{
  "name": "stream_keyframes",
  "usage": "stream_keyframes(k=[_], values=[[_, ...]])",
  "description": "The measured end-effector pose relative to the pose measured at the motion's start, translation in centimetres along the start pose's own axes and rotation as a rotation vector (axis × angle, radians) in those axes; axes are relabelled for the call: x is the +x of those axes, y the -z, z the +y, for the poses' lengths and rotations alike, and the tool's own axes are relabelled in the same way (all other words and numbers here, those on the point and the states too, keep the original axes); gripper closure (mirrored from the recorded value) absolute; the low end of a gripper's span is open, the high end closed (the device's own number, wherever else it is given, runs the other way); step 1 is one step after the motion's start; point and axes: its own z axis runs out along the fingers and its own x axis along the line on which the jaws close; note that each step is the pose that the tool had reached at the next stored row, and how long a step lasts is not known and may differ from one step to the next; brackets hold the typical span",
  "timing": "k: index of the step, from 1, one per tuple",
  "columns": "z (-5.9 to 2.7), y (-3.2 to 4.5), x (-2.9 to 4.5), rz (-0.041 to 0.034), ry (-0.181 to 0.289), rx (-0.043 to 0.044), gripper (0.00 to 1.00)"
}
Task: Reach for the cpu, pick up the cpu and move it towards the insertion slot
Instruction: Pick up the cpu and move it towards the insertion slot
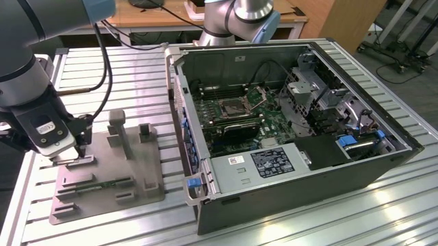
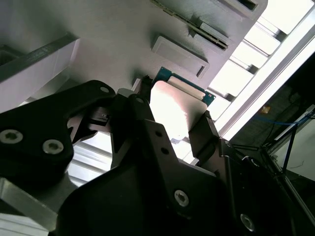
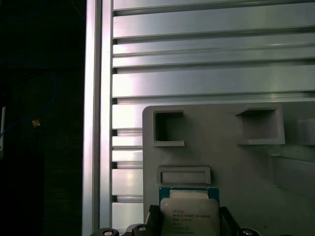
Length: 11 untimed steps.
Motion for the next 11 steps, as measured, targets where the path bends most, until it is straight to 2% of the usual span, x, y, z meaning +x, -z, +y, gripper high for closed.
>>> stream_keyframes(k=[11], values=[[0.02,0.4,0.0,0.0001,0.0,0.0001,0.45]])
